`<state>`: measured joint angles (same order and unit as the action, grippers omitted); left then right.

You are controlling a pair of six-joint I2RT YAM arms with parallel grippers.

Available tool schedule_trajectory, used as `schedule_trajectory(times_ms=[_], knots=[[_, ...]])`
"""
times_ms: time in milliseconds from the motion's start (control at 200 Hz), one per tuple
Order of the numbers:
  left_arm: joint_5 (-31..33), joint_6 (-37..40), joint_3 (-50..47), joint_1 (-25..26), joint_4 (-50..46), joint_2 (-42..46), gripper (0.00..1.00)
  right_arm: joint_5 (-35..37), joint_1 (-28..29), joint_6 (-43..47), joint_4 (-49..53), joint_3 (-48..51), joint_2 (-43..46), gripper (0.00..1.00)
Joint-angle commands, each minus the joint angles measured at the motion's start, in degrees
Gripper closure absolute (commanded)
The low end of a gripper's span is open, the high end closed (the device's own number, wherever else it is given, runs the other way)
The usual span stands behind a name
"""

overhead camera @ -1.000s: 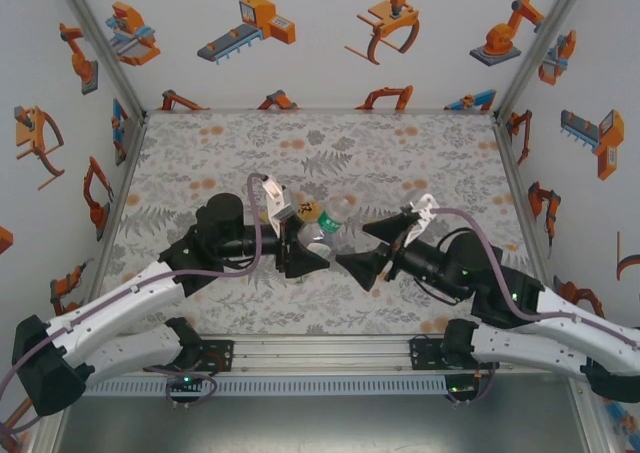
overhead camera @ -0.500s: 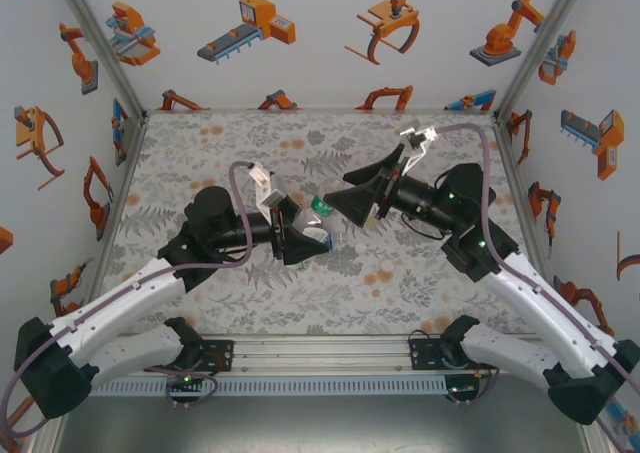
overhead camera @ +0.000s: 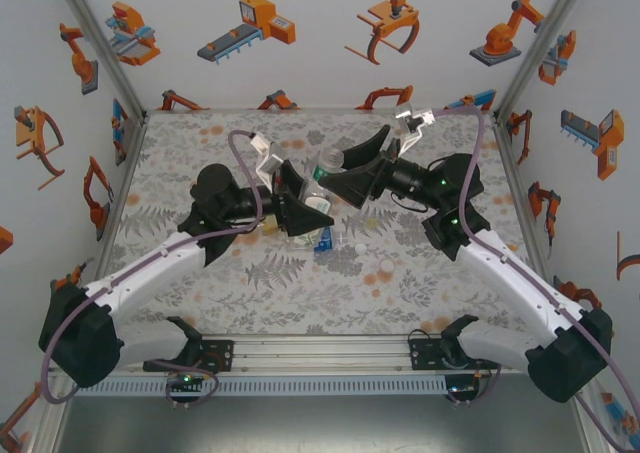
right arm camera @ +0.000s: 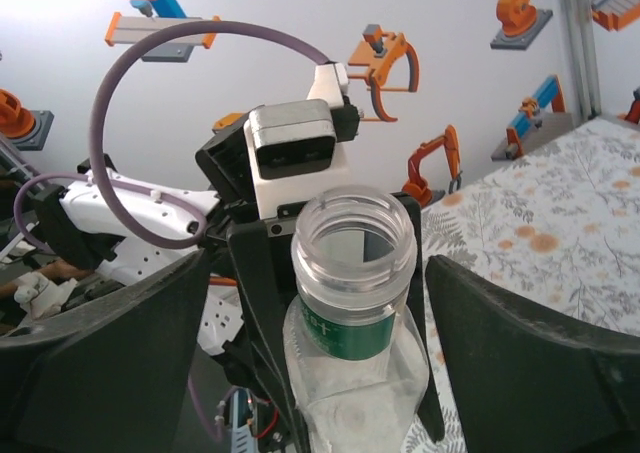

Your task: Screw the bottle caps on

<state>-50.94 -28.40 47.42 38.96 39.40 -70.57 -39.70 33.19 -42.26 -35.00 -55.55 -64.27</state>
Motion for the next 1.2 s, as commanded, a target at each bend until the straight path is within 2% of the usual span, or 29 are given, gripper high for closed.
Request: schedule_trajectory(times_ms=[0,295,481,601,661,751,851,981,1197], knots=[[-3.7,-5.6,3.6,-0.1,10.7,-1.8,0.78,-1.4,-0.1,-0.6,-5.3,-1.3,-0.6,0.28],[-4.7,-7.9,5.6,0.3,13.2,-4.8,0.75,0.0,-0.2,-1.1,-4.9,-0.9,-0.3,0.42],[-4.8,-4.8,6.4,1.3,8.2,-4.9,0.73,0.4,-0.1,-1.4,-4.6,-1.3,-0.7,0.39],[-4.8,-1.8,7.5,2.2,3.7,-4.6,0.71,0.4,-0.1,-1.4,-4.0,-1.4,-0.8,0.43],[-4.8,-0.5,8.0,2.4,1.6,-4.4,0.69,0.3,-0.1,-1.2,-3.5,-1.4,-0.7,0.49],[-4.8,1.9,9.1,2.7,-2.4,-4.0,0.60,0.3,-0.1,-0.9,-2.8,-1.2,-0.2,0.60],[-4.4,5.0,10.3,2.9,-8.0,-3.0,0.45,-0.6,-0.1,0.3,-0.2,-1.4,0.3,0.73],[-3.8,7.1,11.7,2.9,-12.9,-2.2,0.34,-1.5,-0.1,1.2,2.0,-0.9,1.2,0.81],[-3.6,7.4,14.3,3.1,-17.3,-3.0,0.31,-3.8,-0.1,1.0,2.5,-0.6,1.9,0.86]])
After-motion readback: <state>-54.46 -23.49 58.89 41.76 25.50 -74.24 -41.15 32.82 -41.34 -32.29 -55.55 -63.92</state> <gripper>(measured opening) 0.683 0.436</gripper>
